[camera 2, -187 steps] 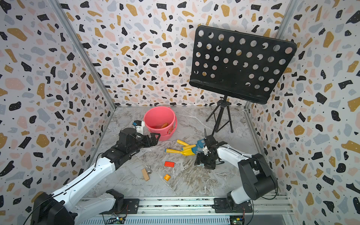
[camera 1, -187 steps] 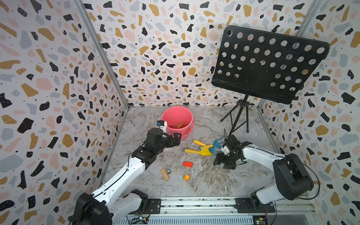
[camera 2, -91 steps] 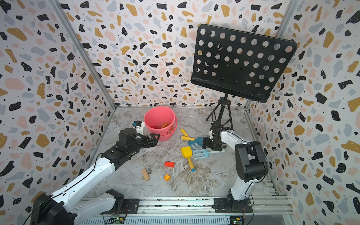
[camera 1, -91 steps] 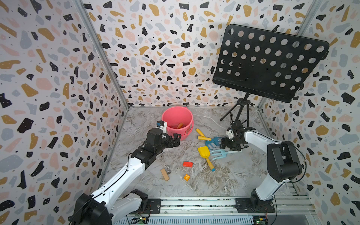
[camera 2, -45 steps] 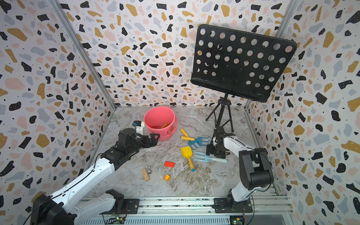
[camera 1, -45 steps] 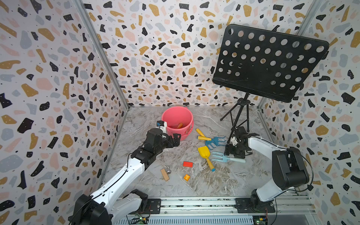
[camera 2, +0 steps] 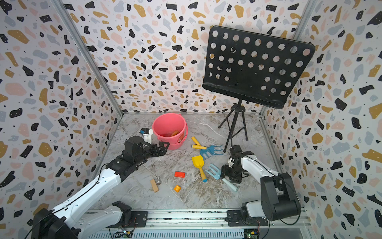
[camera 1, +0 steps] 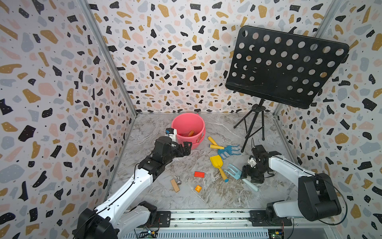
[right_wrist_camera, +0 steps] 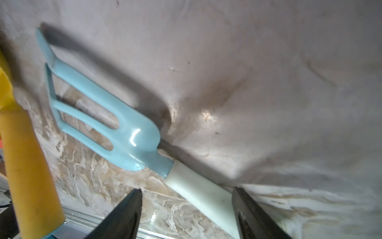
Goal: Organize the gardening tools
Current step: Pick up the gardening tool from the center of the board.
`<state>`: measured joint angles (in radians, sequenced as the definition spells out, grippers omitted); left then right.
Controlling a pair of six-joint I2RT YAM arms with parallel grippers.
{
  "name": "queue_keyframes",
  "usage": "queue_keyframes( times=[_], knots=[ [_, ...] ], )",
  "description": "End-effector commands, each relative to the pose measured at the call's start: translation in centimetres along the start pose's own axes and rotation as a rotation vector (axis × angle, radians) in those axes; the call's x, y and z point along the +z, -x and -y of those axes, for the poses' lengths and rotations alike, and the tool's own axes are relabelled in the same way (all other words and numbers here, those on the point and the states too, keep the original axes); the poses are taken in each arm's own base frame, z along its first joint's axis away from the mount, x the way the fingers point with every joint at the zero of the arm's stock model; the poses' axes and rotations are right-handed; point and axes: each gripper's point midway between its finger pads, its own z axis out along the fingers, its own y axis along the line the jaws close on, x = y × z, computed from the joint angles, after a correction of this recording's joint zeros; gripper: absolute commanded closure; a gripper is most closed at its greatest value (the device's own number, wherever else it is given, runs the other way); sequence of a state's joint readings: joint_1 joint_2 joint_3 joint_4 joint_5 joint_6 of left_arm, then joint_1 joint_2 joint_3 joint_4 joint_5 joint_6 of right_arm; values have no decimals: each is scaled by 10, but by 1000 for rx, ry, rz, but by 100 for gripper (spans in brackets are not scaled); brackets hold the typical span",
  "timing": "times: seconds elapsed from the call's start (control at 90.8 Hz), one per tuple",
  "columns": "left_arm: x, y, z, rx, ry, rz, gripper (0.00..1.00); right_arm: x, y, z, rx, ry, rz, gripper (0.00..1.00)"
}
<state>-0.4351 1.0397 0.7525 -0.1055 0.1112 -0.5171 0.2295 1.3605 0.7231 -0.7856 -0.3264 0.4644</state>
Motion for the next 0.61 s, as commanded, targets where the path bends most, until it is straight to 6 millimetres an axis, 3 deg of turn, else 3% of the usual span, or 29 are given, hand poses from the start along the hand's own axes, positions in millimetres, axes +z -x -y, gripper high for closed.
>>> queue_keyframes(
  times=[0.0,0.308,0.595],
  knots=[
    [-9,16,13,4,-42,51,1,-7,-20,4,9,-55,-33,28],
    [-13,22,16,6,-45,67,1,-1,-38,20,-24,-185,-78,27],
    [-13,21,15,-1,-43,71,1,11,-44,14,-70,-209,-109,36]
  ],
)
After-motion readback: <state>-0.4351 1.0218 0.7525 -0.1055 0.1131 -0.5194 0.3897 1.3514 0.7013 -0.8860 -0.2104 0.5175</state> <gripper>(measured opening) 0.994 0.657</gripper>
